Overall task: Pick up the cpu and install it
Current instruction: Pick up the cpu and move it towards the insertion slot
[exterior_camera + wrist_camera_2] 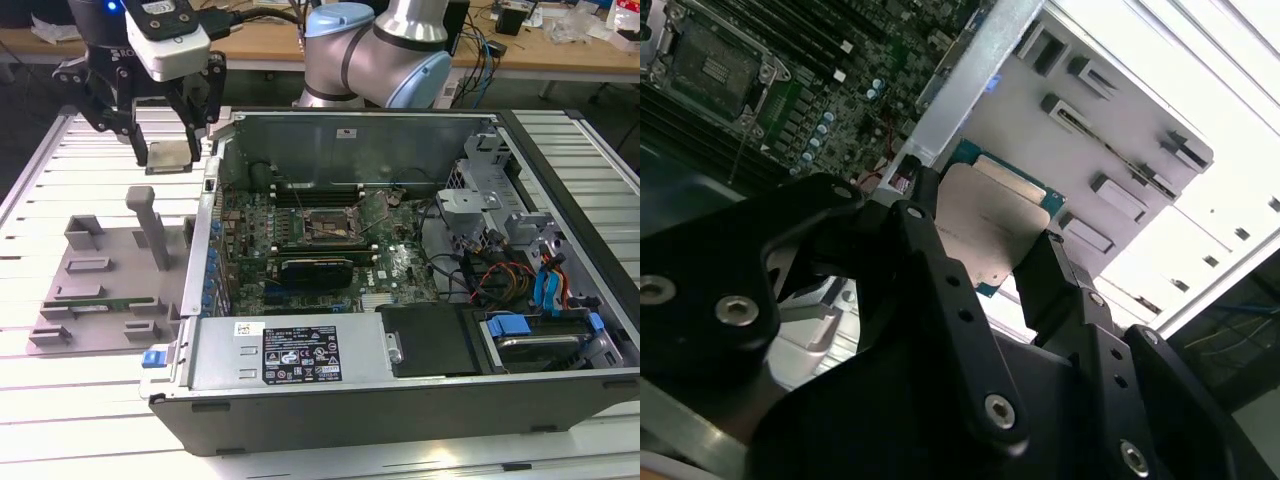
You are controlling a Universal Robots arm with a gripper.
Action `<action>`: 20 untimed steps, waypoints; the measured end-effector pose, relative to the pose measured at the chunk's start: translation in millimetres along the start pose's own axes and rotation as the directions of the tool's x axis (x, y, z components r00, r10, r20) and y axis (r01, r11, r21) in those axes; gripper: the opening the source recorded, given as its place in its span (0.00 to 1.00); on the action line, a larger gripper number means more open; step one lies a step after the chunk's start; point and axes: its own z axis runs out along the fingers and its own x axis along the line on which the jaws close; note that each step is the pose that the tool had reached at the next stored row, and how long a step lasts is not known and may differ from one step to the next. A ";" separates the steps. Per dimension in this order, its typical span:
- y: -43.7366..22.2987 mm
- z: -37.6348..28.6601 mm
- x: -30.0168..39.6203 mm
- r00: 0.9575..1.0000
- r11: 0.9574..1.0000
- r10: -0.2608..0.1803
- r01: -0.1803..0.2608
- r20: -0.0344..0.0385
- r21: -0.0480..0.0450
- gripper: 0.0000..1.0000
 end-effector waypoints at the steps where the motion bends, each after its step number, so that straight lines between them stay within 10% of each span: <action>1: -0.1 0.1 -1.2 1.000 1.000 0.000 0.000 0.000 0.000 0.55; 20: -3.0 4.5 -37.6 1.000 1.000 0.000 0.000 -0.001 0.000 0.55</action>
